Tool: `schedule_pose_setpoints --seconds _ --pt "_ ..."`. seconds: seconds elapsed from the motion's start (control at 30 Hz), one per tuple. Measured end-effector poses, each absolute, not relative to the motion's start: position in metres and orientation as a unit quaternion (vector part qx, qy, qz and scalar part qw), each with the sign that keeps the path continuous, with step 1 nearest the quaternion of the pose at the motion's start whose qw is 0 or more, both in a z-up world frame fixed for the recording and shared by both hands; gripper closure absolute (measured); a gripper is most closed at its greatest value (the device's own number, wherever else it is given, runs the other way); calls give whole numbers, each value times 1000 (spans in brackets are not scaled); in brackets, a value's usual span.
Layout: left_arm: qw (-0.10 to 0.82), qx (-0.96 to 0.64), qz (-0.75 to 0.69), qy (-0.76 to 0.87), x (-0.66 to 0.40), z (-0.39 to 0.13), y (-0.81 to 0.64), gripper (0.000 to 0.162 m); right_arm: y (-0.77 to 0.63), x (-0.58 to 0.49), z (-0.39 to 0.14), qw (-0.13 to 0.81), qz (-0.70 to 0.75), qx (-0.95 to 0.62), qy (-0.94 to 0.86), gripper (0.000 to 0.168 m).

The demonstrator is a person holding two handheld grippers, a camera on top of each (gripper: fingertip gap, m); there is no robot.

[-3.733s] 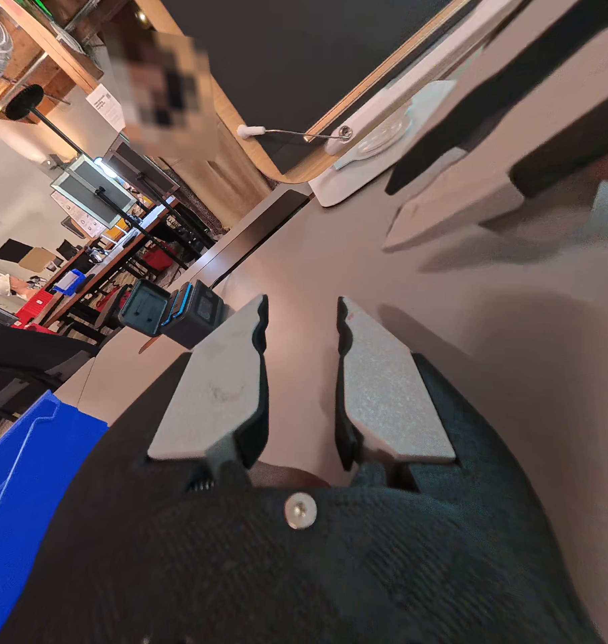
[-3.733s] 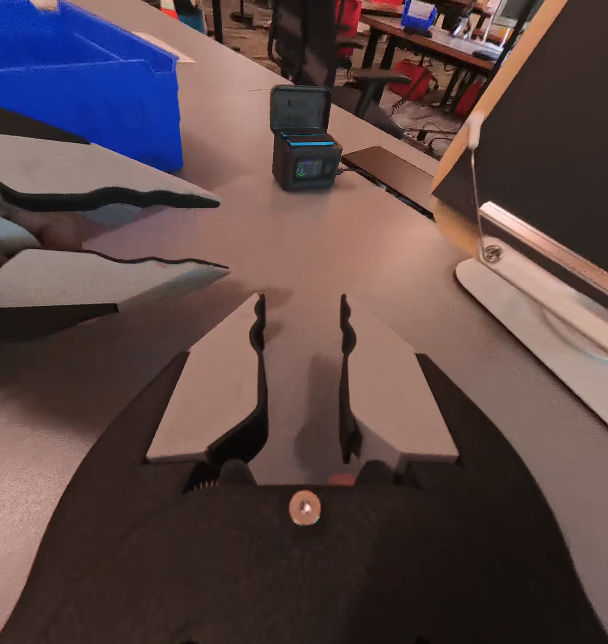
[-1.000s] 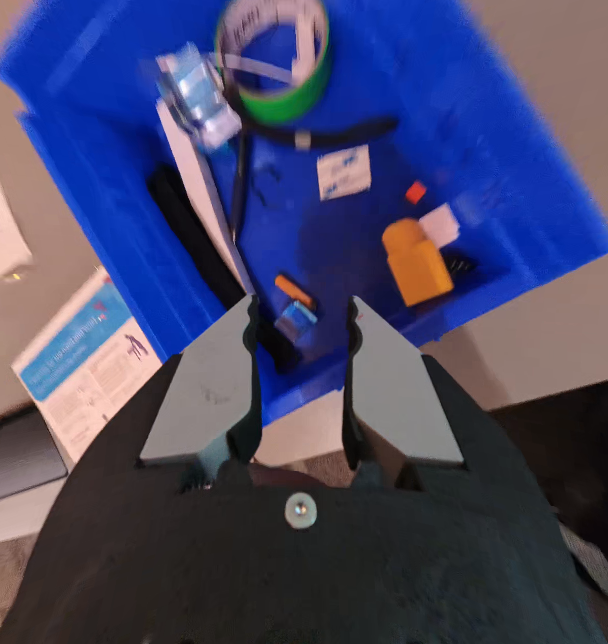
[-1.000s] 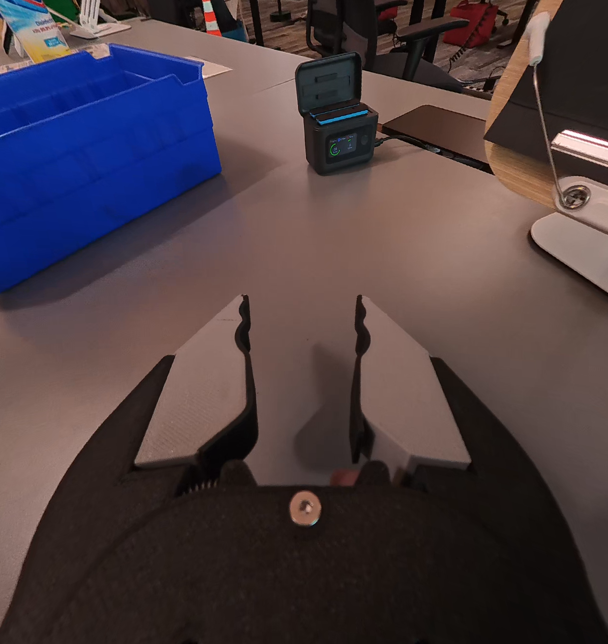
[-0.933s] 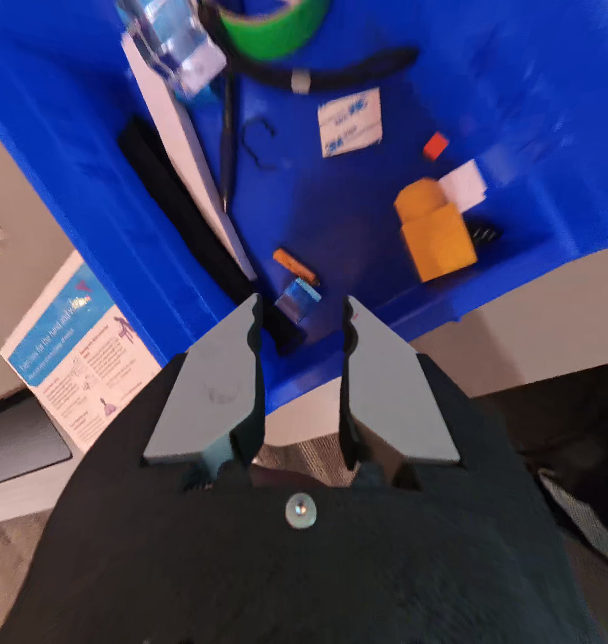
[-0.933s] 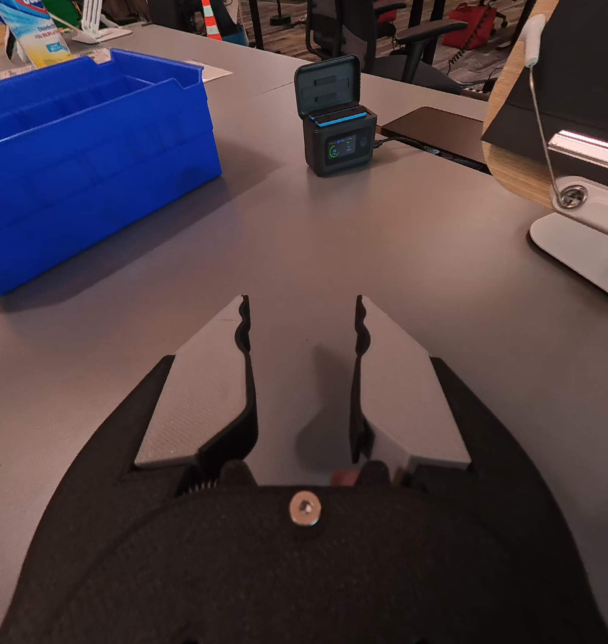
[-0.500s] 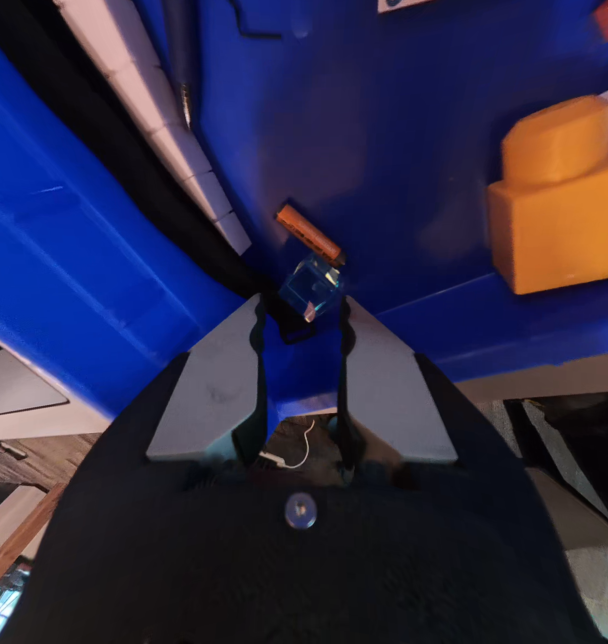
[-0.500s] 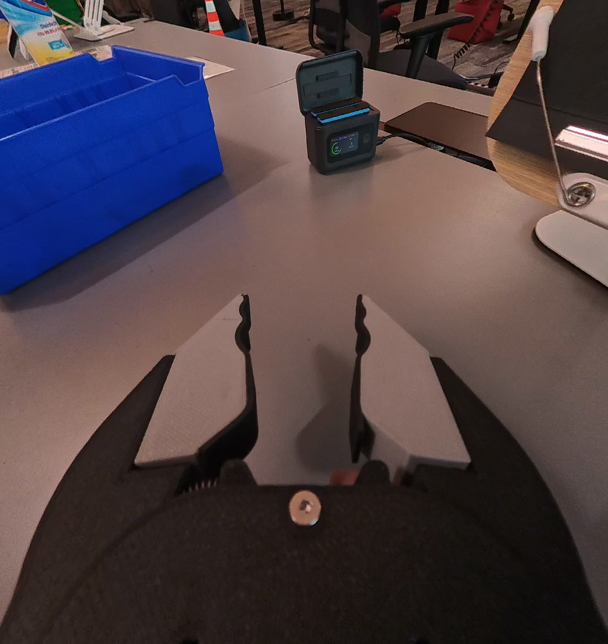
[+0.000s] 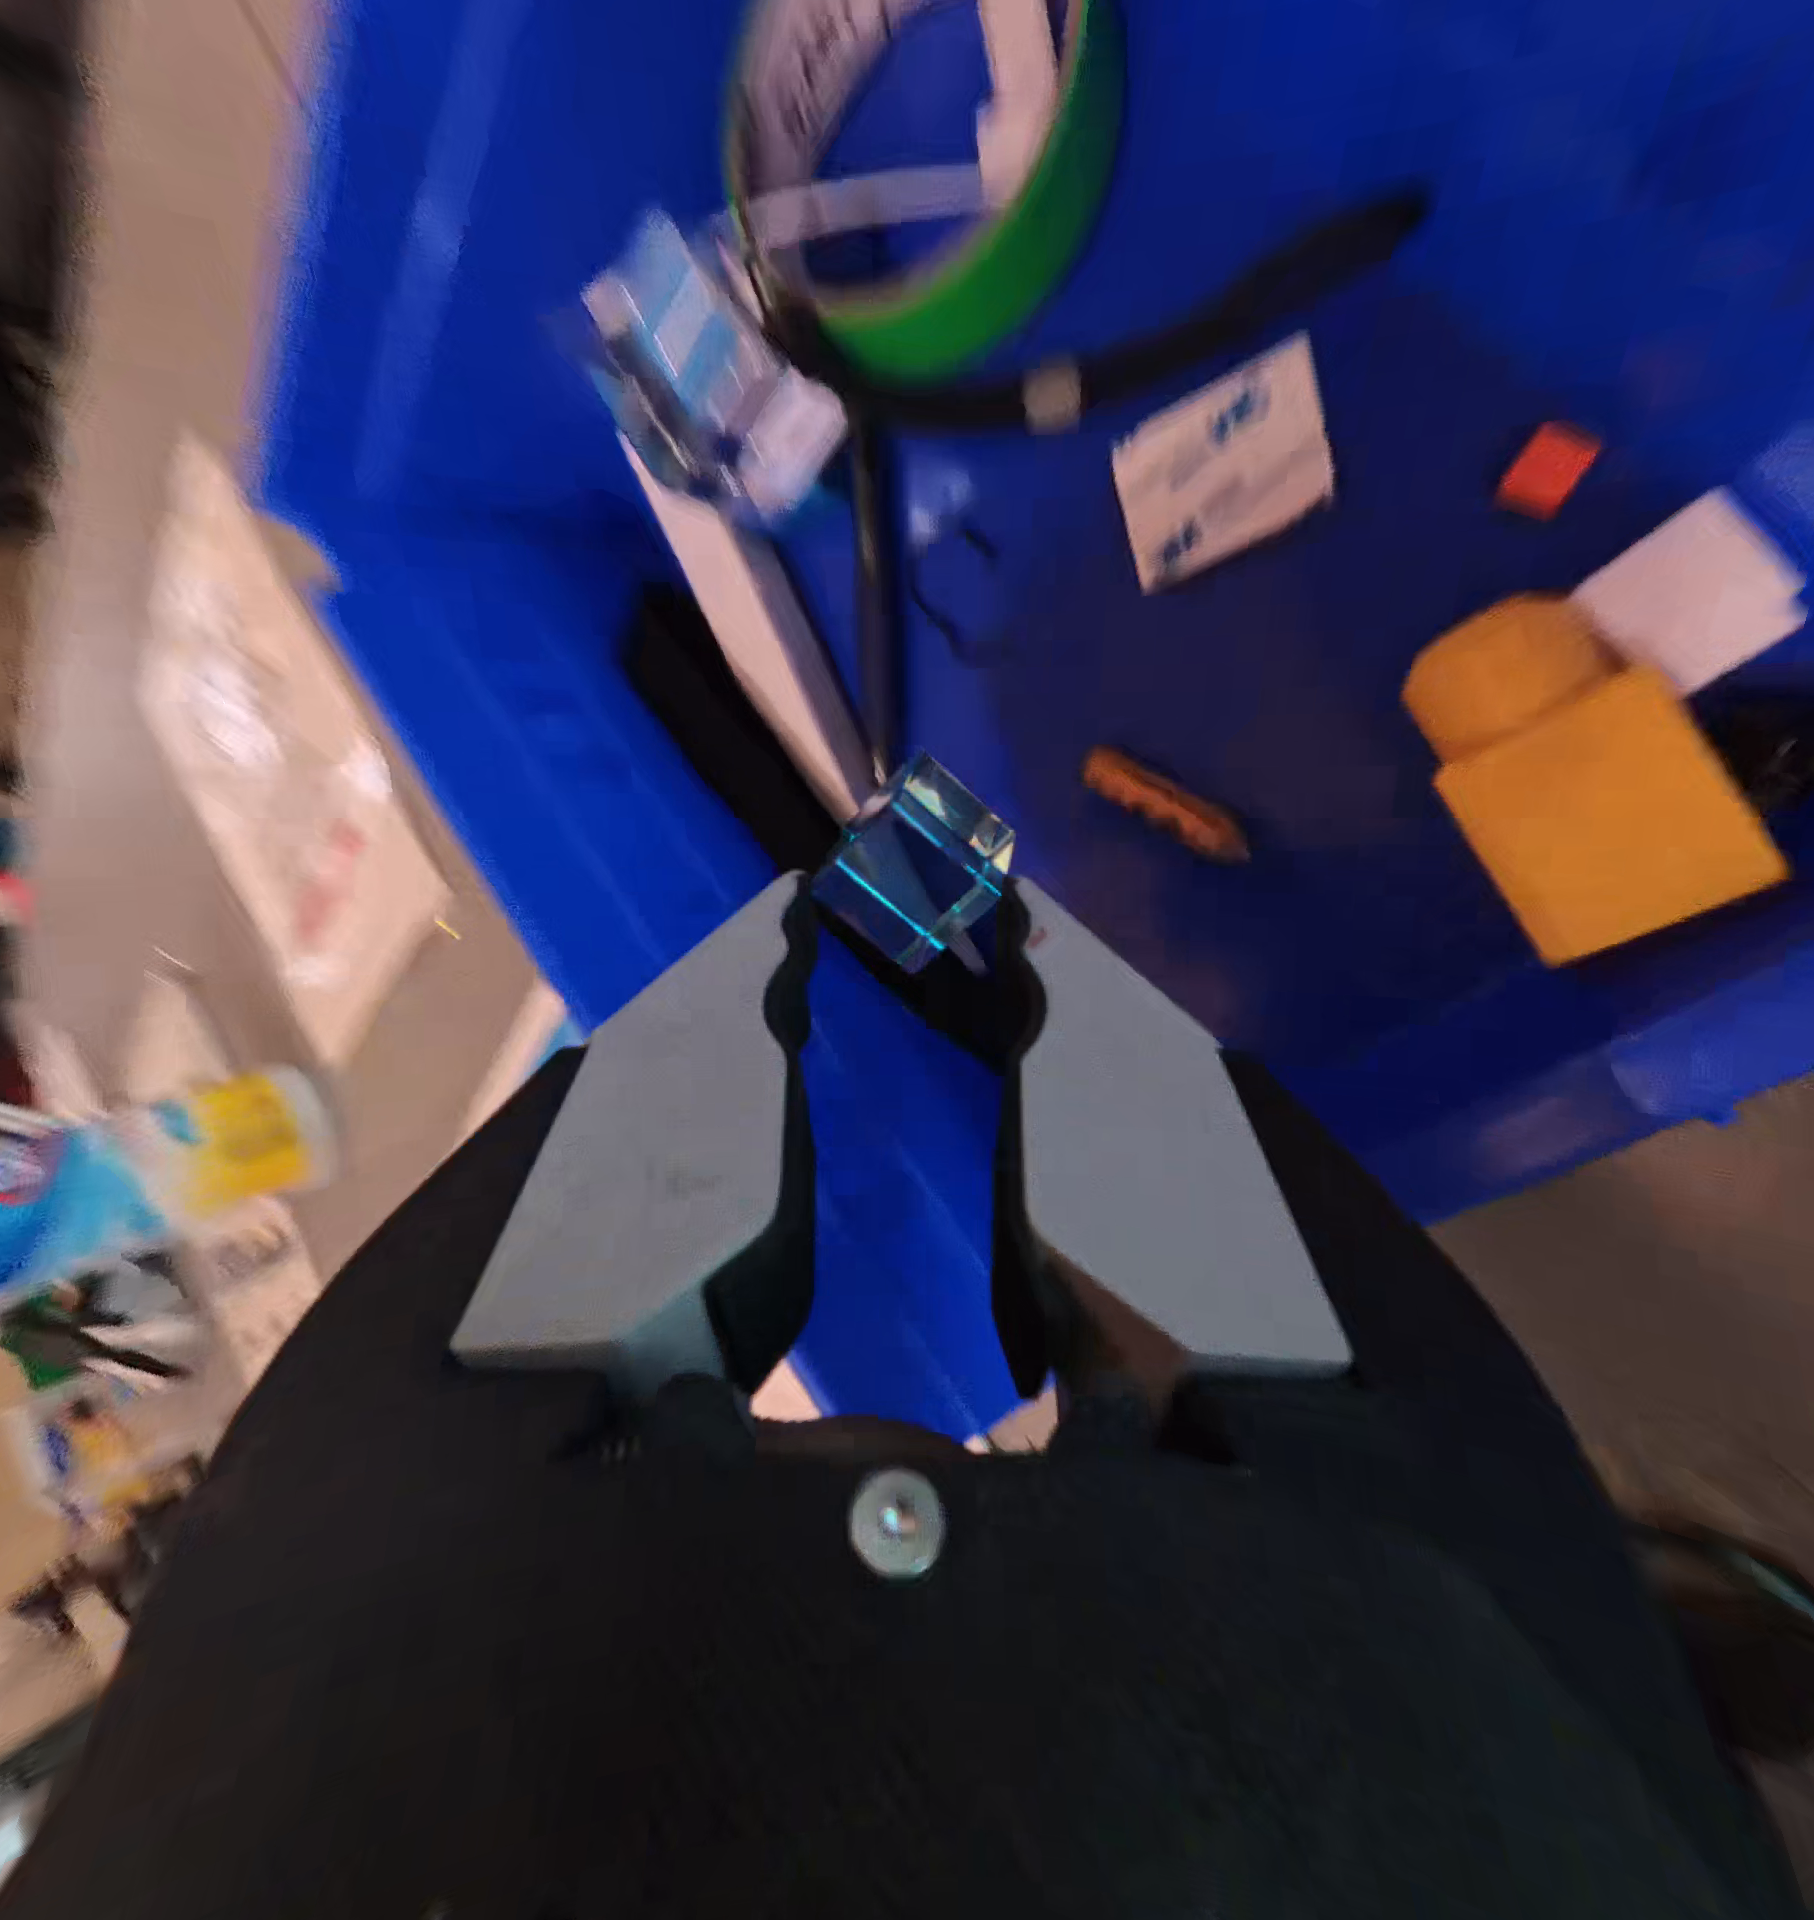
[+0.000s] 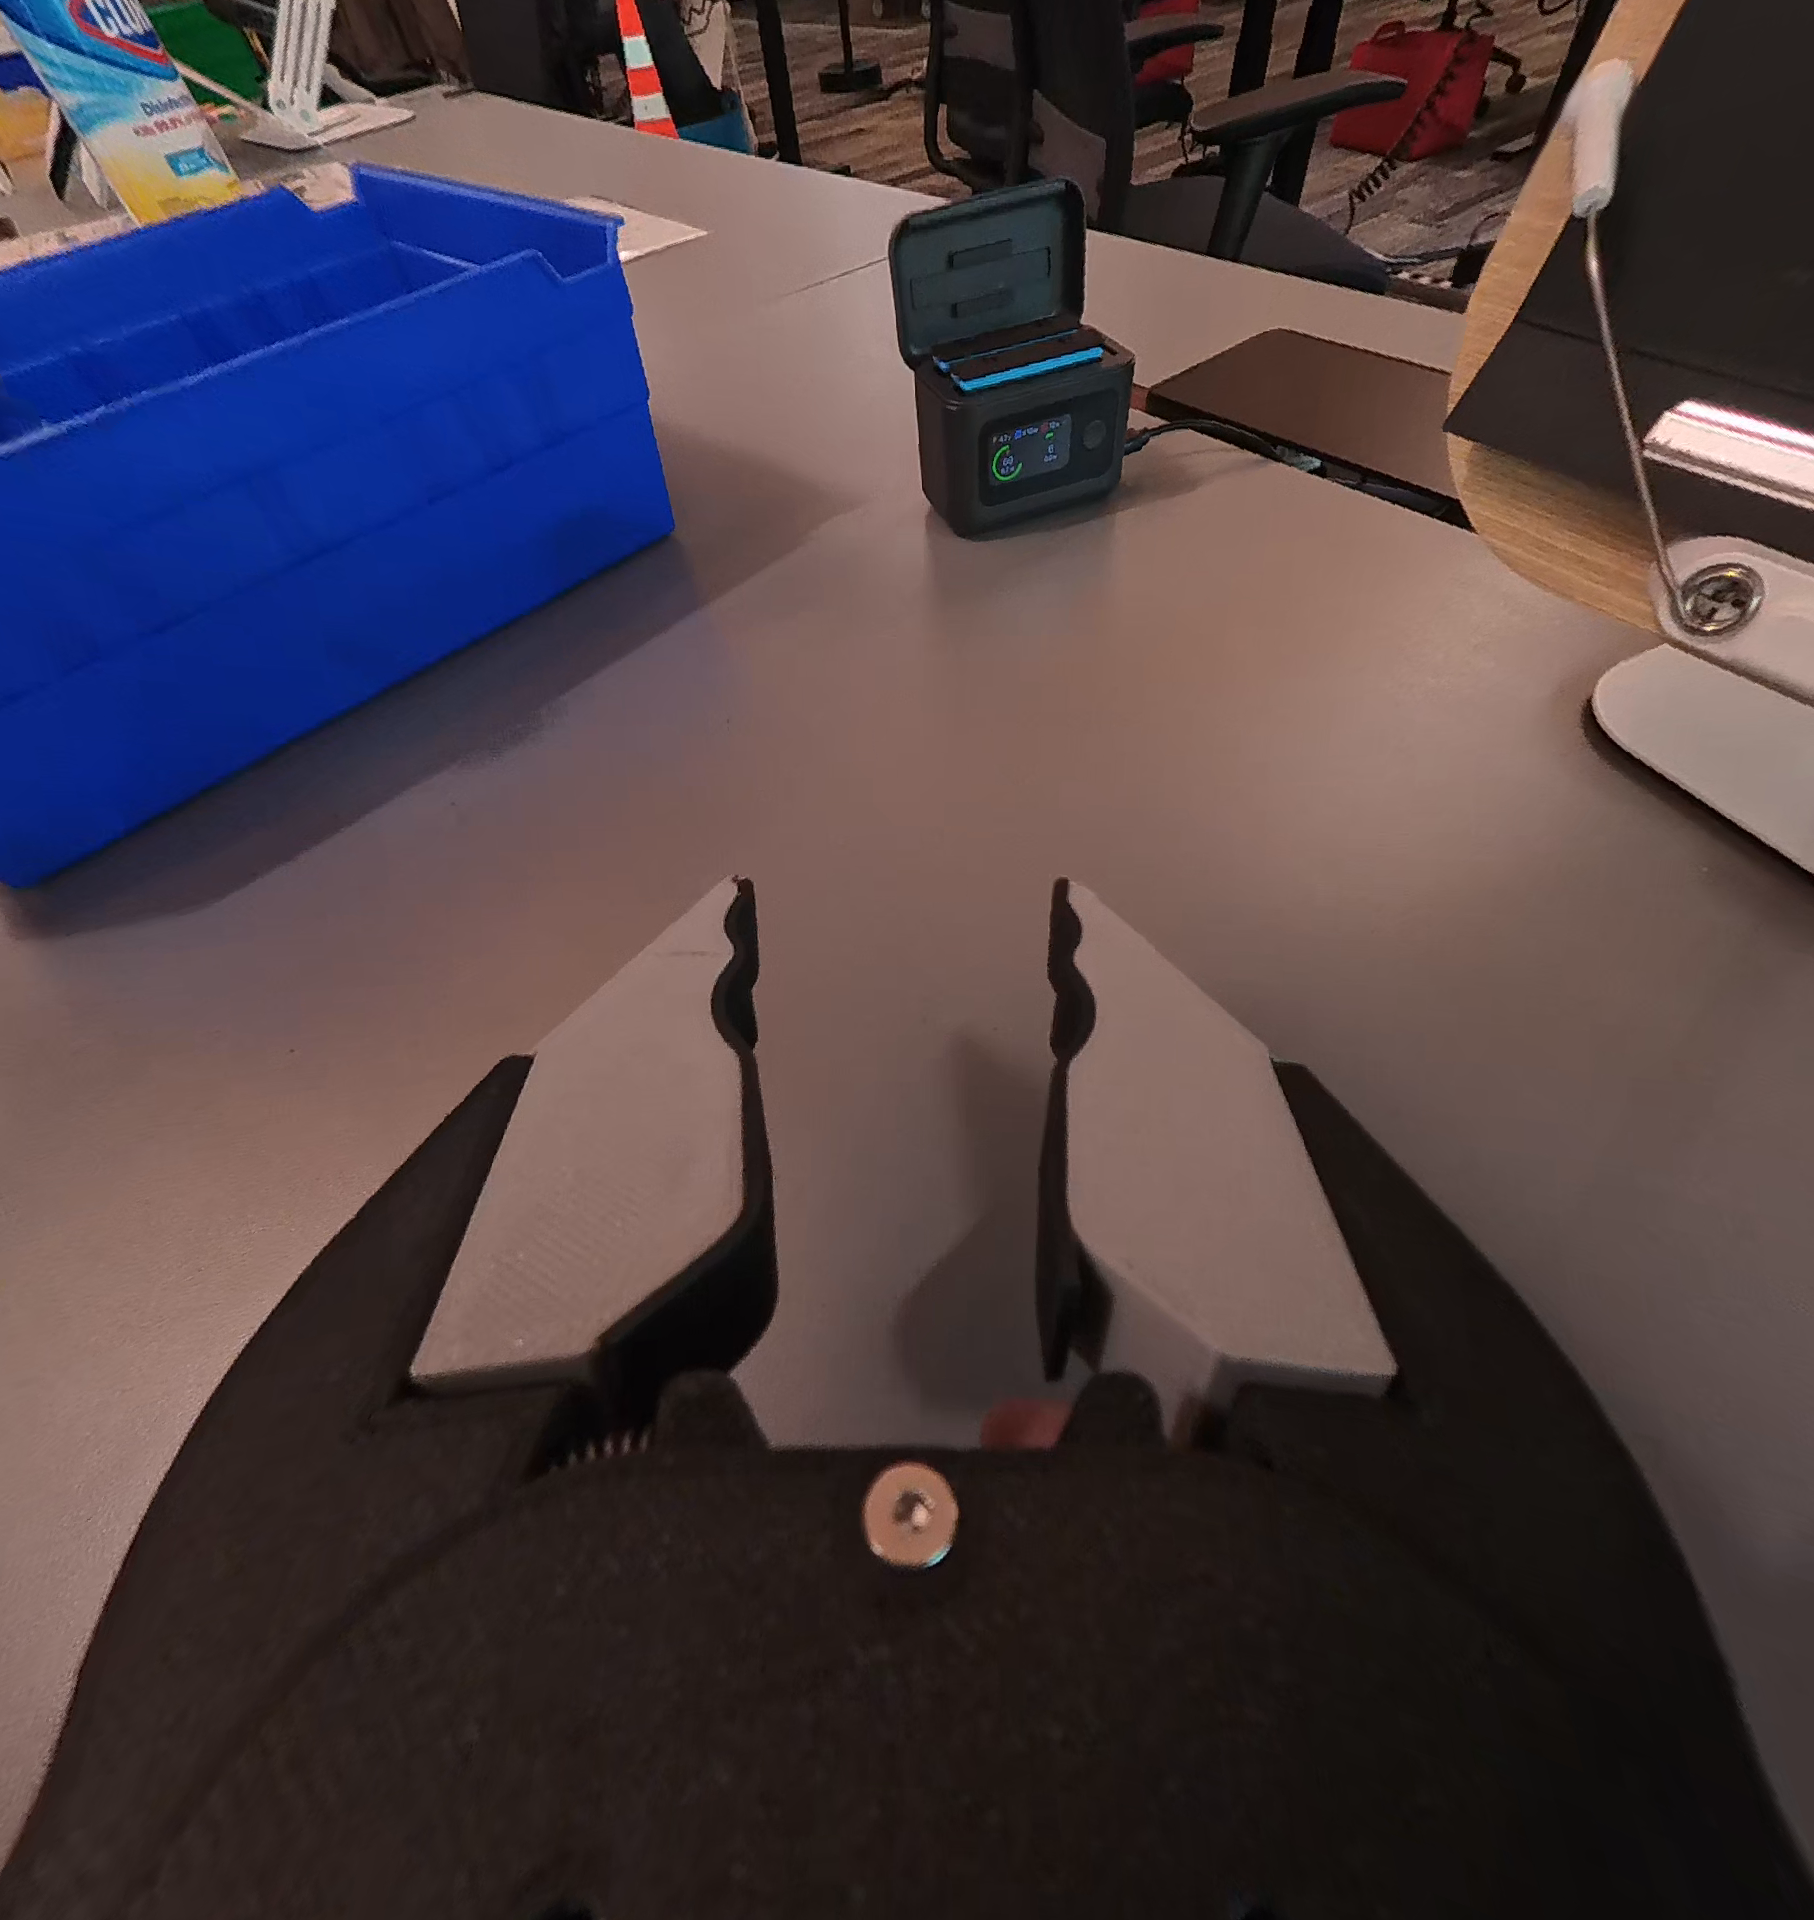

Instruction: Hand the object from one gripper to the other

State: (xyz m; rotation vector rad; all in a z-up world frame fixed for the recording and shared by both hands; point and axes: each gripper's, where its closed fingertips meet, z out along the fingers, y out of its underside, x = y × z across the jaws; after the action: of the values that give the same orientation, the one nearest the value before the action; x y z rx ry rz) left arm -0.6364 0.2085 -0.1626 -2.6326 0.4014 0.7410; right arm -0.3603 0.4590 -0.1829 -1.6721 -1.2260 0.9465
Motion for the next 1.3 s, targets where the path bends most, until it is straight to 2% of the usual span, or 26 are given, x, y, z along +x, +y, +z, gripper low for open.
schedule_pose_setpoints --seconds 0.07,0.2,0.33,0.5,0.6,0.63,0.67,0.9,1.07,1.2,1.3 --pt "296 -880 307 207 -612 -128 233 129 451 -361 -176 406 405 -654 -494 115" --pt "426 -792 336 279 -534 -77 261 130 412 -361 -141 365 521 -586 -503 114" --pt "527 -726 281 342 -433 -62 283 129 355 -349 -95 285 654 -470 -519 119" --pt "635 -656 170 370 -344 -63 309 128 315 -328 -72 228 718 -370 -544 118" --pt "668 -632 114 377 -315 -67 322 129 307 -320 -66 199 738 -345 -544 120" --pt "676 -624 104 377 -309 -68 326 129 308 -319 -65 194 741 -345 -542 128" --pt "682 -621 99 373 -306 -69 330 129 307 -316 -65 185 745 -337 -546 144" --pt "724 -610 34 319 -305 -72 360 129 336 -318 -70 217 721 -378 -539 145" --pt "730 -593 137 310 -318 -91 378 132 358 -330 -95 208 680 -459 -533 146" --pt "704 -556 257 360 -310 -103 381 133 355 -332 -115 147 668 -491 -539 145" --pt "694 -563 249 374 -314 -113 384 134 359 -335 -125 146 654 -507 -542 145"
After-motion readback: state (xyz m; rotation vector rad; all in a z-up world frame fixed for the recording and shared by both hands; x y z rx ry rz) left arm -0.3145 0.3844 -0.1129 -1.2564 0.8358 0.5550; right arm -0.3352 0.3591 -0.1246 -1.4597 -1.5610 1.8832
